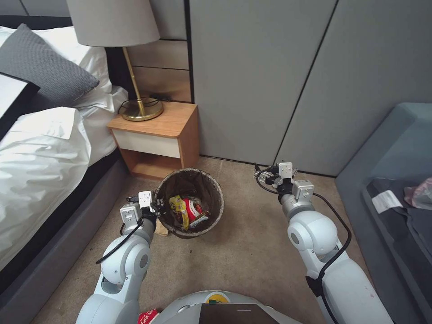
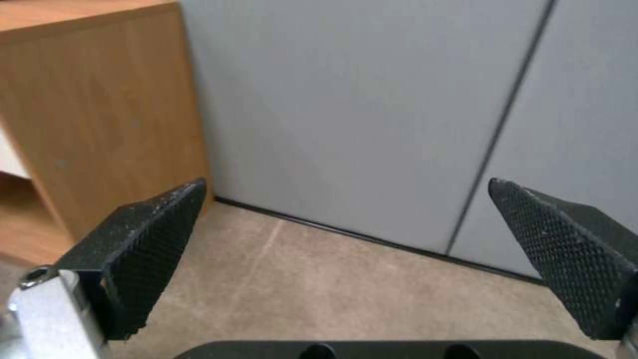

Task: Pick up the trash bin, then pick up the garbage from the floor and place it into the trash bin.

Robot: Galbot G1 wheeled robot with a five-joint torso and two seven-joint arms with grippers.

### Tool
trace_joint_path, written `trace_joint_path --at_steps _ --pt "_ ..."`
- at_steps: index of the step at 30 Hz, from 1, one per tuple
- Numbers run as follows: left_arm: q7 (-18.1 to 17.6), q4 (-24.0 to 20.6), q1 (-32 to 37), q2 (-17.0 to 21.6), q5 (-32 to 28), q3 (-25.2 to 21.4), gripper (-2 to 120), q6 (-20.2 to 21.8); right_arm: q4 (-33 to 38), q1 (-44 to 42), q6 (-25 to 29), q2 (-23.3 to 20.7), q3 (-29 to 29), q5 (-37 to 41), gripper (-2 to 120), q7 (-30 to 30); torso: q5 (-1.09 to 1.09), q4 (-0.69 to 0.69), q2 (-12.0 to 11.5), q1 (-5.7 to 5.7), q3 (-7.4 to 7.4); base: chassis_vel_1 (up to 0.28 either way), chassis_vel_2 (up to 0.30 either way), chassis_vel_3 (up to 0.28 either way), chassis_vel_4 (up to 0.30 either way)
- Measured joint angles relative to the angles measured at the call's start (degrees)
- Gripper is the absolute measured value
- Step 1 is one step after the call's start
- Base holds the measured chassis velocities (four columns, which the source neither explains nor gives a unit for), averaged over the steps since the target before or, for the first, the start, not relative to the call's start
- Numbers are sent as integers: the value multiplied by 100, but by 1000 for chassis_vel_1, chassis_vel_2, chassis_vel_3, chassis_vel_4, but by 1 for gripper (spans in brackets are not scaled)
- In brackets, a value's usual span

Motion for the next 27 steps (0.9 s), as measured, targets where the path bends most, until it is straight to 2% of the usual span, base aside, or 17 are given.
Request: trace_joint_path --at_steps 27 --pt "1 27 -26 4 -14 -2 2 0 -17 8 -16 14 -23 3 100 -10 0 1 0 0 -1 60 63 60 53"
